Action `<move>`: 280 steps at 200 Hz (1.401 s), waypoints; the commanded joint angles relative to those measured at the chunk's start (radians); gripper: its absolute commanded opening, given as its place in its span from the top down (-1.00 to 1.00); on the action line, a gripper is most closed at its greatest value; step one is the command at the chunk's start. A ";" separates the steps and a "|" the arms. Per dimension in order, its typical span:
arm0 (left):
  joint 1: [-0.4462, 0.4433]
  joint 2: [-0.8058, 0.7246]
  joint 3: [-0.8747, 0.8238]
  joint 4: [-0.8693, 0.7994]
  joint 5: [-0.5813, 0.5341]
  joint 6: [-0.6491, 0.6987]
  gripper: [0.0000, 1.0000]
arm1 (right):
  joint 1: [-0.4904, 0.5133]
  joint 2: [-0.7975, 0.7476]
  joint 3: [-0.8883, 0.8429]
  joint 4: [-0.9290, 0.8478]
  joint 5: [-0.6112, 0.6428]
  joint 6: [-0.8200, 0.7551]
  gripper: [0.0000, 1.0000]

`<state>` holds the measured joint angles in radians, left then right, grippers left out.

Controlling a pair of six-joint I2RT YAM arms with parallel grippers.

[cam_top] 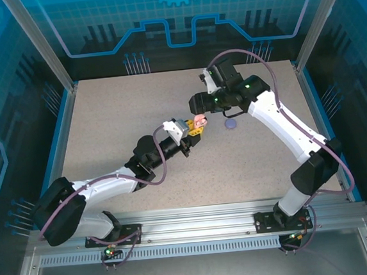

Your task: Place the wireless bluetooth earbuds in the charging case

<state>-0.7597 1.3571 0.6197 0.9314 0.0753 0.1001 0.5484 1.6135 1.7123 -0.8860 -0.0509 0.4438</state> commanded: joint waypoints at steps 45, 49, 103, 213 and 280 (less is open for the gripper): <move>0.005 0.019 0.035 0.058 -0.057 0.003 1.00 | 0.026 -0.169 -0.118 -0.012 0.024 0.024 -0.37; 0.006 0.021 0.035 0.060 -0.058 -0.002 1.00 | 0.022 -0.177 -0.121 -0.010 0.042 0.030 -0.38; 0.007 0.018 -0.018 0.007 -0.134 -0.116 1.00 | -0.110 -0.335 -0.272 0.068 0.118 0.129 -0.53; 0.271 0.135 0.045 -0.473 0.027 -0.709 1.00 | -0.142 -0.537 -0.800 0.241 0.129 0.244 -0.54; 0.285 0.385 0.246 -0.594 0.202 -0.737 1.00 | -0.142 -0.552 -0.851 0.243 0.174 0.246 -0.54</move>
<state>-0.4805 1.6817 0.7811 0.3939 0.1722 -0.5983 0.4179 1.0725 0.8677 -0.6632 0.0933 0.6777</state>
